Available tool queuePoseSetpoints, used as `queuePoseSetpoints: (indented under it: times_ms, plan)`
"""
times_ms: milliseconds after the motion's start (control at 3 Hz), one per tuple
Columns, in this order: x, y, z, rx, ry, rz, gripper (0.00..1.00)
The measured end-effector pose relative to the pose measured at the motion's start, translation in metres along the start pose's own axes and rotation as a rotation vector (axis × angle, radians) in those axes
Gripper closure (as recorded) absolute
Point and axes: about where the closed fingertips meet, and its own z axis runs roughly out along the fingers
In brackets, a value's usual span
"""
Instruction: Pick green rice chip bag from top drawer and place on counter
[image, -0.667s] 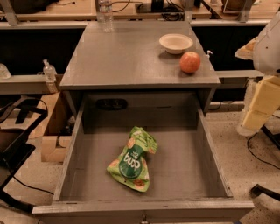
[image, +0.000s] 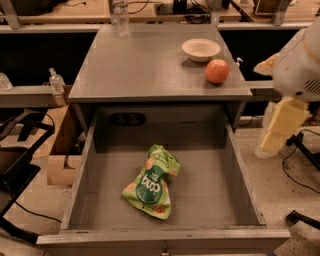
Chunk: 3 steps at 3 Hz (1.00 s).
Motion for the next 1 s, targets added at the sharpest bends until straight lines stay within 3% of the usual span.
queuePoseSetpoints:
  times_ms: [333,667,1000]
  plan:
    - [-0.019,0.003,0.072,-0.027,-0.111,-0.114,0.00]
    - [-0.045,0.002,0.134,-0.032,-0.184,-0.272,0.00]
    - [-0.050,-0.001,0.143,-0.019,-0.199,-0.320,0.00]
